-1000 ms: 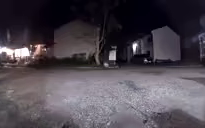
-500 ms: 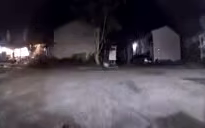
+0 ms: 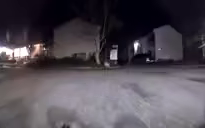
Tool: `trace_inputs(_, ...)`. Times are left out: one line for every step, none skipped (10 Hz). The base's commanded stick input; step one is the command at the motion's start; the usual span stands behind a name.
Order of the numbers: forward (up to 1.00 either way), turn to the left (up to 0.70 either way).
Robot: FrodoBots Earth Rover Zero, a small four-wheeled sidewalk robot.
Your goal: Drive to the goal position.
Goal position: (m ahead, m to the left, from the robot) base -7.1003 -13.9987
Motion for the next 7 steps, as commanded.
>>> trace_inputs(0.00,0.00)
trace_inputs(0.00,0.00)
trace_inputs(0.00,0.00)
trace_inputs(0.00,0.00)
trace_inputs(0.00,0.00)
trace_inputs(0.00,-0.40)
trace_inputs(0.00,-0.45)
